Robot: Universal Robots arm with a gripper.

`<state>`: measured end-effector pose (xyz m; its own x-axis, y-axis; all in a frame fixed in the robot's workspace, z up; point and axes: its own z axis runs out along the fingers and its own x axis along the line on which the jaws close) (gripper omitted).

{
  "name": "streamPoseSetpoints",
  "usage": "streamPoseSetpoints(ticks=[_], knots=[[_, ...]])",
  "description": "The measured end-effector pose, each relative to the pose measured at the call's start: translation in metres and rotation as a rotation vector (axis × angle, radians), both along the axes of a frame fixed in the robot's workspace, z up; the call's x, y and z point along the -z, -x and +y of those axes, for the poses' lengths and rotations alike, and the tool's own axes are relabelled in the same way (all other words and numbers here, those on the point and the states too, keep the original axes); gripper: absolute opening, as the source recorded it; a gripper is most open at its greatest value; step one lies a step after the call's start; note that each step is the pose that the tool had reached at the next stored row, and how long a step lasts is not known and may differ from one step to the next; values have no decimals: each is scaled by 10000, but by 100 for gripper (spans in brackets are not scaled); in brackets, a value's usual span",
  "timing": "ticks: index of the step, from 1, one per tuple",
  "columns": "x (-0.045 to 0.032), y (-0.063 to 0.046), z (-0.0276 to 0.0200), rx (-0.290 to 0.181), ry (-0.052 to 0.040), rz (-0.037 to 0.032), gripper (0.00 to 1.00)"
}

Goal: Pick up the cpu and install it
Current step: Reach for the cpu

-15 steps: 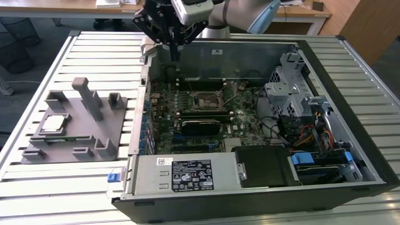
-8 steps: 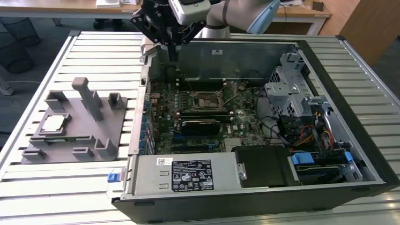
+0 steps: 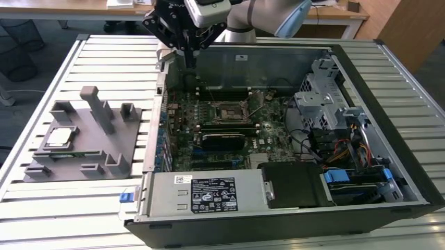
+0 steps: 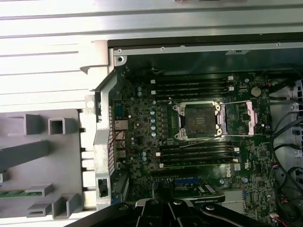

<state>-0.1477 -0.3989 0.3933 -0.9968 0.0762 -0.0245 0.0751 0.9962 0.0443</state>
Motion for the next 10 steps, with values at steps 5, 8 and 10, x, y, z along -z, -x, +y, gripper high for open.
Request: streamPoseSetpoints(ticks=[5, 8, 10], knots=[[0, 30, 0, 0, 0, 0, 11], [1, 49, 0, 0, -1, 0, 11], [1, 62, 0, 0, 0, 0, 11]])
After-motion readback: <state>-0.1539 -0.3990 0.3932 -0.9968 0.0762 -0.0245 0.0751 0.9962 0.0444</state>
